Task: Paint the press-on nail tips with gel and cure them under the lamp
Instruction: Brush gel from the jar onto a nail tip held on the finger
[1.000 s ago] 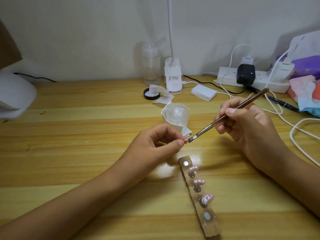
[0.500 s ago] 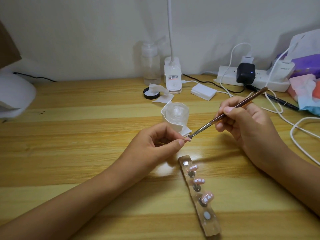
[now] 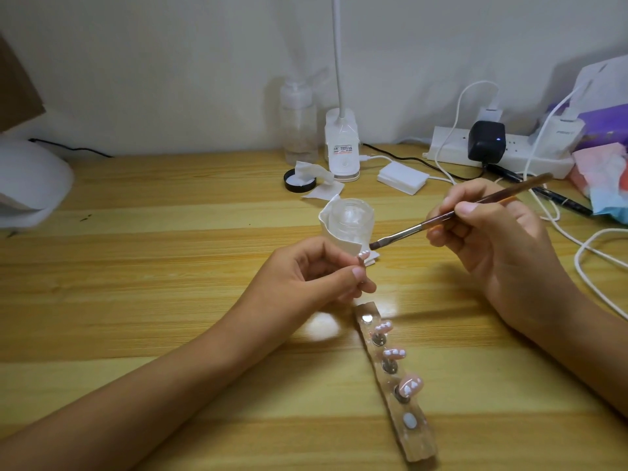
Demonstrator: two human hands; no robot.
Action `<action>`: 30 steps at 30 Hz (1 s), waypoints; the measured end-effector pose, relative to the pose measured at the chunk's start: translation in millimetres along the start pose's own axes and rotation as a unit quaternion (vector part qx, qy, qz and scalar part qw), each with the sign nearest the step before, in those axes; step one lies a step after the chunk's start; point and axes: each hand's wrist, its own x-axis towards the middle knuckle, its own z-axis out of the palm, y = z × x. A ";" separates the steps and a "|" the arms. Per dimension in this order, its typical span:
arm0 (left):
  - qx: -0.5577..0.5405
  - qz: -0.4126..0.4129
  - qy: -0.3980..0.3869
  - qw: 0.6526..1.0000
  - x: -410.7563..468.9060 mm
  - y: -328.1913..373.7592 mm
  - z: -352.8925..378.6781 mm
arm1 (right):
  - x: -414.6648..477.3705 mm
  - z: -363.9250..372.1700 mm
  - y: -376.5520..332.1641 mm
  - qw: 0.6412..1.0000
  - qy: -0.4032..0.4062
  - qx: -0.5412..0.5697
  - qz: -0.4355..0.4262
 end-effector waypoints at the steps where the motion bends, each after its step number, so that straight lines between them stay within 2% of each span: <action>1: 0.001 0.000 0.000 1.000 -0.2 0.0 0.2 | -0.3 0.9 0.0 1.000 -0.004 -0.001 -0.001; 7: 0.013 -0.005 0.003 1.000 -0.7 1.5 1.2 | -3.5 4.2 0.6 0.998 -0.014 -0.062 -0.014; 12: 0.030 -0.005 0.009 0.999 -1.2 0.0 0.3 | -4.9 6.2 0.9 0.992 0.018 -0.117 -0.045; 17: 0.050 0.005 -0.013 0.999 -5.2 0.6 0.3 | -0.8 0.9 0.9 0.994 0.058 -0.084 -0.042; 24: 0.200 0.043 -0.047 0.978 -10.6 -2.3 0.3 | 3.0 -0.6 2.2 0.996 0.071 -0.047 -0.019; 30: 0.215 0.047 -0.050 0.974 -9.5 -2.6 -3.7 | 1.5 -1.9 2.0 0.997 0.065 -0.050 -0.014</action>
